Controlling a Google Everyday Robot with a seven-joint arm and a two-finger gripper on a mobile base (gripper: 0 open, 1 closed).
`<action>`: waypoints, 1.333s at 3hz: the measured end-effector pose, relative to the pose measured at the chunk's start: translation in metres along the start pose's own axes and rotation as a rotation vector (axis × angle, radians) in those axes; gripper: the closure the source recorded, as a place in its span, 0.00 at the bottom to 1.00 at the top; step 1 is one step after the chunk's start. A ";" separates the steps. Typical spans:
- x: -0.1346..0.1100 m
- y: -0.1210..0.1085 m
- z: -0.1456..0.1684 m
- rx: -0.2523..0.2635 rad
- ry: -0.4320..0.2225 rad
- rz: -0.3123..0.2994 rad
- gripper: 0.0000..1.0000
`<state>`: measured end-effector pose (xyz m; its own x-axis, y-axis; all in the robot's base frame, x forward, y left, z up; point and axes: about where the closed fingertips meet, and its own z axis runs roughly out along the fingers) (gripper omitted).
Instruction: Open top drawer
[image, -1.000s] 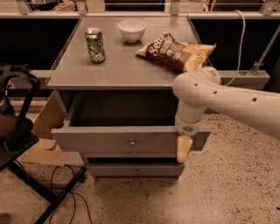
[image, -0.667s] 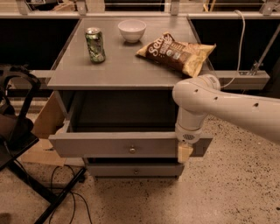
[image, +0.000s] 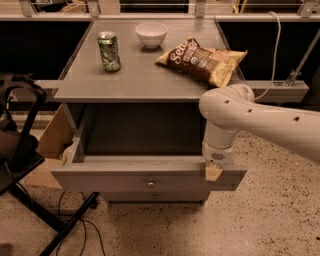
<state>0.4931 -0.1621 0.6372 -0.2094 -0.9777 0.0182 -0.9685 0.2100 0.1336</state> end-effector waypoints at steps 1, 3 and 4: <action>0.004 0.016 -0.004 -0.028 -0.001 0.002 1.00; 0.027 0.050 -0.001 -0.072 0.002 0.032 1.00; 0.033 0.070 0.001 -0.091 -0.008 0.040 1.00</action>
Offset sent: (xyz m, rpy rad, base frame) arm -0.4742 -0.1880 0.0540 -0.0027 0.5484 -0.3117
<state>0.4185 -0.1795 0.6466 -0.2490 -0.9683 0.0175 -0.9432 0.2466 0.2228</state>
